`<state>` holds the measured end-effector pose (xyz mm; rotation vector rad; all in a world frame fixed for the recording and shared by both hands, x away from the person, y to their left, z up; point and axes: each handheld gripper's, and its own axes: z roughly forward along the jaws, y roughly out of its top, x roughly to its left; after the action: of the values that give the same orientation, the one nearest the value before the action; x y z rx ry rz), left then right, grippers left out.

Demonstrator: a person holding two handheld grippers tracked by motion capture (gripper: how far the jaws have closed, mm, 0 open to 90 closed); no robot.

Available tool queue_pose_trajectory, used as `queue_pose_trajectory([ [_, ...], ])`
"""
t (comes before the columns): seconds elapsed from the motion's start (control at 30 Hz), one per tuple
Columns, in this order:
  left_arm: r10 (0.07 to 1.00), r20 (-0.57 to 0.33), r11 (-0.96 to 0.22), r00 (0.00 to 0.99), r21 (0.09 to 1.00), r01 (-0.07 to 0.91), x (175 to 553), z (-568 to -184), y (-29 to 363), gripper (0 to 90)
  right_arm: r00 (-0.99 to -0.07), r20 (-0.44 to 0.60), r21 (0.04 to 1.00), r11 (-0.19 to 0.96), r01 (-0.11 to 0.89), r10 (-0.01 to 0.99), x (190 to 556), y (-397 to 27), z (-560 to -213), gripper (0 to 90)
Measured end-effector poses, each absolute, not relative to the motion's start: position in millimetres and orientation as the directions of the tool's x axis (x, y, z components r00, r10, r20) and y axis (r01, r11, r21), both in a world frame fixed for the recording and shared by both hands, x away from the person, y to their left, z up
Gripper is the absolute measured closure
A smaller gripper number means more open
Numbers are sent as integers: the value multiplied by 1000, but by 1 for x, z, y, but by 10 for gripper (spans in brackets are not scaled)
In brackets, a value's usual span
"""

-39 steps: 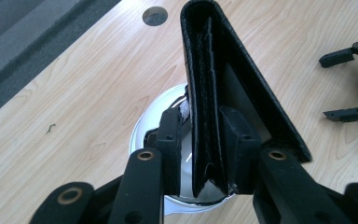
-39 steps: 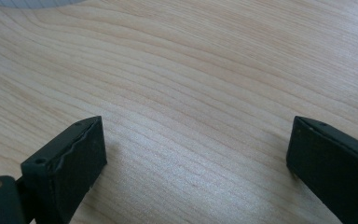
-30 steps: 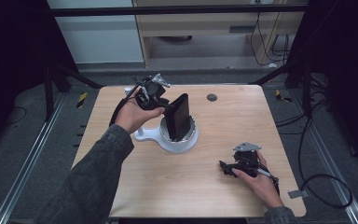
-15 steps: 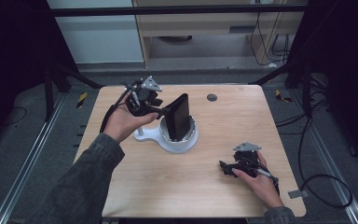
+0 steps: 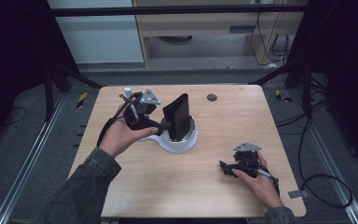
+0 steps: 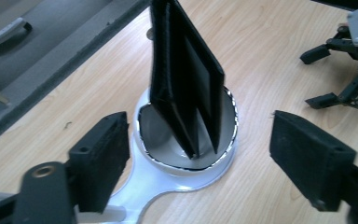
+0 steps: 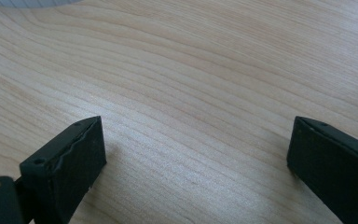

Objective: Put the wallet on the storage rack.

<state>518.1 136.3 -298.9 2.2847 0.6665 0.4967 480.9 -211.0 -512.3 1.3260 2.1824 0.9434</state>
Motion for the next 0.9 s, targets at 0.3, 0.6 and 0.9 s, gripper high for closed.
queue_pose_trajectory([
  [0.3,601,135,-597,787,731,330,507,-317,141,122,-460,-1,731,314,606,888,481,-211,-512,46],
  [0.6,593,141,-607,793,725,325,493,-333,144,102,-457,-4,731,315,605,890,481,-211,-512,46],
  [0.9,572,130,-623,810,712,325,474,-364,150,62,-449,-7,731,311,607,893,479,-211,-512,46],
])
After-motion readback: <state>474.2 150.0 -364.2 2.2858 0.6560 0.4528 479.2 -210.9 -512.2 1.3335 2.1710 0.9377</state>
